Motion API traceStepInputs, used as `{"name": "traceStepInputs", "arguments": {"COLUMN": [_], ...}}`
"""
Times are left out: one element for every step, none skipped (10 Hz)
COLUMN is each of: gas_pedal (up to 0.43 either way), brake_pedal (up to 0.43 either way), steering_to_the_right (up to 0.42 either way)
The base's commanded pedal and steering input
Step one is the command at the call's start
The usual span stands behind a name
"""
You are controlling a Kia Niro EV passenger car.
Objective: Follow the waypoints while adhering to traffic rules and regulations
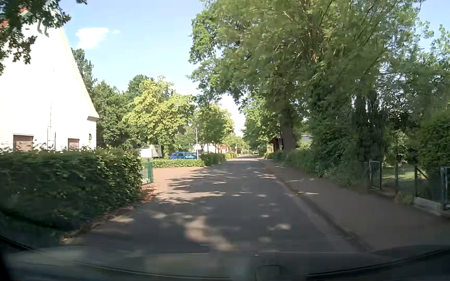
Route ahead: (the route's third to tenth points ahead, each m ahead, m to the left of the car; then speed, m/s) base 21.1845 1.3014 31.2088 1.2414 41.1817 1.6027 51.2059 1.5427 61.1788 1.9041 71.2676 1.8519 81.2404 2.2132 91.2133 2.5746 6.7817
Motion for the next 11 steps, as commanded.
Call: {"name": "traceStepInputs", "arguments": {"gas_pedal": [0.138,0.138,0.138,0.138,0.138,0.138,0.138,0.138,0.138,0.138,0.138], "brake_pedal": [0.006,0.006,0.006,0.006,0.006,0.006,0.006,0.006,0.006,0.006,0.006], "steering_to_the_right": [-0.001,-0.001,-0.001,-0.001,-0.002,-0.002,-0.001,-0.001,-0.002,-0.002,-0.002]}}
